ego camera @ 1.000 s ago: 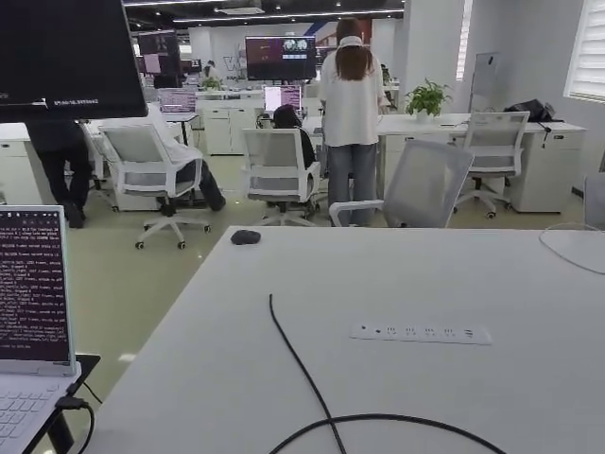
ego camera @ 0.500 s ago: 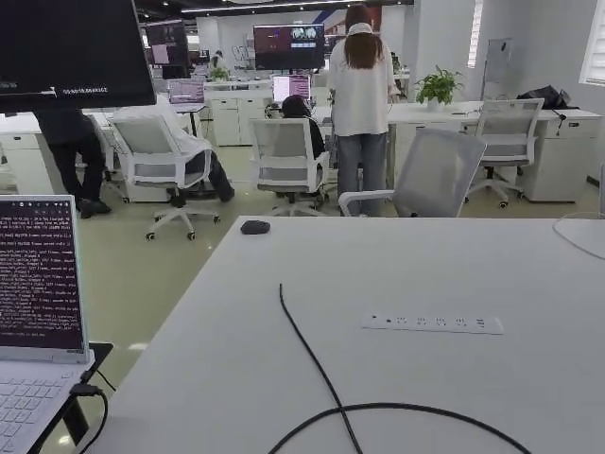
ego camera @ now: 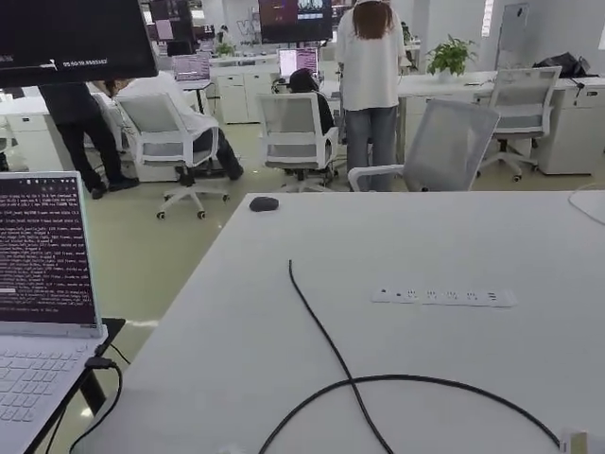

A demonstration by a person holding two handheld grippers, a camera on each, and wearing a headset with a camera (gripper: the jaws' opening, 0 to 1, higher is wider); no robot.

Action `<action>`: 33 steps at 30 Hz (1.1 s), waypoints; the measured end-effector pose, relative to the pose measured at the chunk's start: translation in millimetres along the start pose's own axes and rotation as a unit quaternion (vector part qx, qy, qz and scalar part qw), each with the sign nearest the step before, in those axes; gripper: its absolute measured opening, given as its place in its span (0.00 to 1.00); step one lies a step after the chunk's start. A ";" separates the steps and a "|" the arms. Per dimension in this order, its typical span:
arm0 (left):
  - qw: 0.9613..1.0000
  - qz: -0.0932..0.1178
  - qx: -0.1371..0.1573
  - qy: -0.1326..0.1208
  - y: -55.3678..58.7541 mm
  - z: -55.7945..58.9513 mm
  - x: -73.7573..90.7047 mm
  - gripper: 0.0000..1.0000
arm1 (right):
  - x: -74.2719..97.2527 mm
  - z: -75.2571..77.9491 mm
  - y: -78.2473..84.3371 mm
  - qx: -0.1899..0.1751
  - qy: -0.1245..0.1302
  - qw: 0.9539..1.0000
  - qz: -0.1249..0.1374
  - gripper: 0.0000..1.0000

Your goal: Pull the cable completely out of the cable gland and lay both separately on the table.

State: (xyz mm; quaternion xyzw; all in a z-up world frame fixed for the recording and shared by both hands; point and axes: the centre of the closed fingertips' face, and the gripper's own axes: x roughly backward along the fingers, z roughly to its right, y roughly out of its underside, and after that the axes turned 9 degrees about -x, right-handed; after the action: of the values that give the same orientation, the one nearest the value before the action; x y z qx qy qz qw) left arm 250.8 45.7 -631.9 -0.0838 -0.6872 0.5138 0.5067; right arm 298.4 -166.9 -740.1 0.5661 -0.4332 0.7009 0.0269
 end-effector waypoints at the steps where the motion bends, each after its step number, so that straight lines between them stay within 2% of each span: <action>1: 1.000 0.000 0.001 0.000 0.0 -0.1 0.0 0.78 | -2.1 0.4 0.6 0.001 -0.002 1.000 -0.001 0.34; 7: 1.000 -0.003 0.001 0.000 1.4 0.0 -0.1 0.77 | -12.3 -4.0 -1.6 -0.002 -0.021 1.000 -0.001 0.32; 13: 1.000 -0.001 0.002 0.000 0.6 -0.7 0.4 0.76 | -21.7 -14.7 1.6 0.025 -0.042 0.999 -0.010 0.23; 17: 1.000 0.001 0.003 -0.002 0.5 -1.9 0.8 0.76 | -25.7 -17.0 1.7 0.041 -0.039 0.998 -0.014 0.14; 23: 1.000 0.002 -0.005 0.002 -1.0 1.0 0.4 0.75 | -26.6 -17.0 2.3 0.045 -0.042 0.998 -0.011 0.13; 26: 1.000 0.003 -0.008 0.003 -2.0 1.3 0.6 0.75 | -24.2 -14.7 4.4 0.045 -0.030 0.998 -0.023 0.13; 33: 1.000 0.011 -0.011 0.005 -5.2 2.4 1.6 0.74 | -12.8 -16.9 -5.3 0.044 -0.025 0.999 -0.020 0.12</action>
State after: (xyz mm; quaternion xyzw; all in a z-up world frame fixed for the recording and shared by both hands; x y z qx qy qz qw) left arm 250.2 42.8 -626.7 -0.1001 -0.6892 0.5113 0.5035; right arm 292.7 -147.0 -747.3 0.5927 -0.3912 0.7040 0.0049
